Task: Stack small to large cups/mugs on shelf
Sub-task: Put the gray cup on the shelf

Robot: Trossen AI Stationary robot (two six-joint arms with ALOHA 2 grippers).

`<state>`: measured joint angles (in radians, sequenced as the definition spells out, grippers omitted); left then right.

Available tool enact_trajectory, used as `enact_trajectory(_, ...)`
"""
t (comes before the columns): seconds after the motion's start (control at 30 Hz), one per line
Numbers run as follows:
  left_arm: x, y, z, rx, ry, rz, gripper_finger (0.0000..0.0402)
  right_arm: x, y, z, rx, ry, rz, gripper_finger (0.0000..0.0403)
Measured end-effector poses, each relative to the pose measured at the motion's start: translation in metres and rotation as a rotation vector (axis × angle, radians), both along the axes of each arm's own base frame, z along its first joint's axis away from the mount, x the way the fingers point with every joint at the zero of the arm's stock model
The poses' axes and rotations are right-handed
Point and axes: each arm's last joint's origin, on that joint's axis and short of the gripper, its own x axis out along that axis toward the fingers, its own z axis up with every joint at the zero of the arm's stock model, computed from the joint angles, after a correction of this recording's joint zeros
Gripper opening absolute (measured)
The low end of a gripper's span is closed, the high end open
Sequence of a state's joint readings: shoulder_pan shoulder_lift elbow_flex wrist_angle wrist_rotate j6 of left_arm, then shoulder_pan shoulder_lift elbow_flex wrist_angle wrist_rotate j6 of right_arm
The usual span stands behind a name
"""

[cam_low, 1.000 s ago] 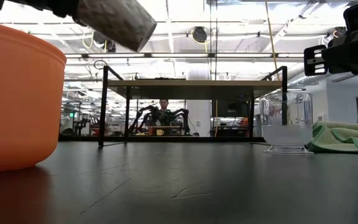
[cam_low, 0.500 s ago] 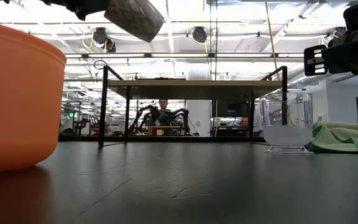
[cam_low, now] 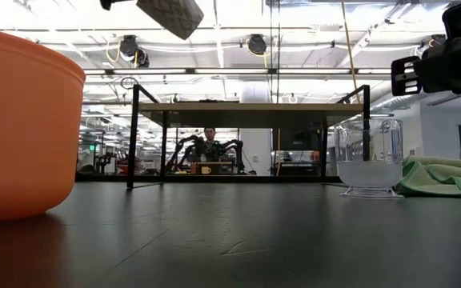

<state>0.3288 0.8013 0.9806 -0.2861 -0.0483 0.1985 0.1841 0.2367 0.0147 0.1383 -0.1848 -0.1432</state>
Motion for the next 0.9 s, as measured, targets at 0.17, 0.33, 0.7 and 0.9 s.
enact_trajectory(0.17,0.012,0.020,0.014,-0.023,0.141,-0.093,0.0005,0.000,0.000,0.002,0.003,-0.016,0.000,0.0000)
enact_trajectory(0.33,0.034,0.044,0.019,-0.041,0.262,-0.165,0.0005,0.000,0.000,0.001,0.003,-0.015,0.000,0.0000)
enact_trajectory(0.7,0.067,0.091,0.040,-0.061,0.448,-0.272,0.0005,0.000,0.000,0.001,0.002,-0.005,0.000,0.0000)
enact_trajectory(0.9,0.075,0.106,0.051,-0.123,0.555,-0.274,0.0005,0.000,0.000,0.000,0.001,-0.002,0.000,0.0000)
